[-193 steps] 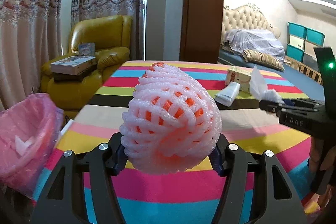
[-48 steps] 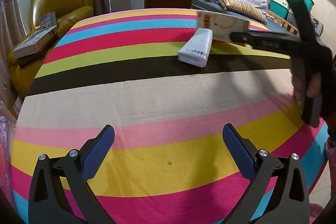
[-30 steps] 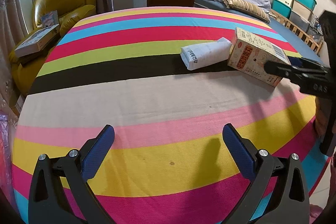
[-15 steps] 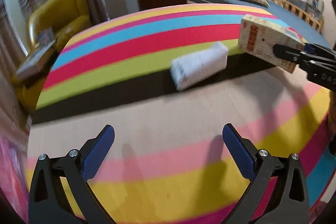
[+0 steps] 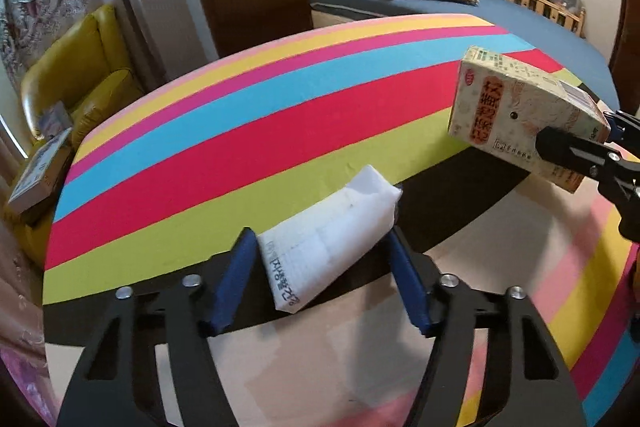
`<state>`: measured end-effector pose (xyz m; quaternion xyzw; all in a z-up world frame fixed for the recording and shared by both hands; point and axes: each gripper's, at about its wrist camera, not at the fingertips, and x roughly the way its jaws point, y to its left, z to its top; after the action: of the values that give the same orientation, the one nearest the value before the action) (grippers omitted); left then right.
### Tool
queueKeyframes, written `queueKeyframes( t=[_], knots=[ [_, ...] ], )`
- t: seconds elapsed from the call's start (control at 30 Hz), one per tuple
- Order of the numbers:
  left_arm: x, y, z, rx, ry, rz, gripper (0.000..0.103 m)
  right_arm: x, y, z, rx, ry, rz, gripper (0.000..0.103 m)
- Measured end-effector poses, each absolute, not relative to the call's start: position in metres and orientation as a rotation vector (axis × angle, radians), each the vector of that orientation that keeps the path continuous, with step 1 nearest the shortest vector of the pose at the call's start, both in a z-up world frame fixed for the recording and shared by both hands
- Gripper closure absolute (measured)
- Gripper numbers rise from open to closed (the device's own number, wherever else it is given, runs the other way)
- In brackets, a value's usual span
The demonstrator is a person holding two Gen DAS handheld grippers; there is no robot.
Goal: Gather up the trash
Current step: 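Grasp the white paper packet with the left tool, then carry the paper packet and medicine box to the pink bin and open both tools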
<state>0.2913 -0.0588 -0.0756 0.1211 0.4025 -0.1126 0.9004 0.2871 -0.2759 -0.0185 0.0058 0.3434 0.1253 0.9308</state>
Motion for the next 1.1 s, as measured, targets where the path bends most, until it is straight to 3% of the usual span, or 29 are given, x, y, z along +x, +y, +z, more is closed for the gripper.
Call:
queueKeyframes(
  t=[0.63,1.1],
  knots=[
    [0.219,-0.035,-0.058,-0.076,0.714,-0.162,0.061,0.274,-0.252,-0.014,-0.047,0.691,0.273,0.046],
    [0.163,-0.004,-0.037,-0.129,0.615,-0.126,0.061,0.199,-0.233,0.017,-0.073,0.577,0.339,0.046]
  ],
)
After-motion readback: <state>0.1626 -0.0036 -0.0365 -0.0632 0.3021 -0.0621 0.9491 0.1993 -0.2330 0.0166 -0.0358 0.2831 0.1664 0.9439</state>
